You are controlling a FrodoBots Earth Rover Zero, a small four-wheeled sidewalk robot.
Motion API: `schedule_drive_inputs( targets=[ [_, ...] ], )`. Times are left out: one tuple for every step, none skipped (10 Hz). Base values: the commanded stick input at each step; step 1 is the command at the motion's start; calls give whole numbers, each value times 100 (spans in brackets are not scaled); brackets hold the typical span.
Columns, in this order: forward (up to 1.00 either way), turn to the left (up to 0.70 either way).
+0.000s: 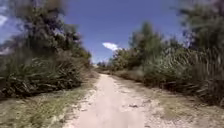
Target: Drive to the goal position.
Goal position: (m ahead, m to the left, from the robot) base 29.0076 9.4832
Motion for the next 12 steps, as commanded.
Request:
schedule_drive_inputs(
  targets=[
    [70, 0],
    [70, 0],
    [70, 0],
    [70, 0],
    [70, 0],
    [70, 0],
    [70, 0],
    [70, 0],
    [70, 0],
    [70, 0],
    [70, 0],
    [70, 0]
  ],
)
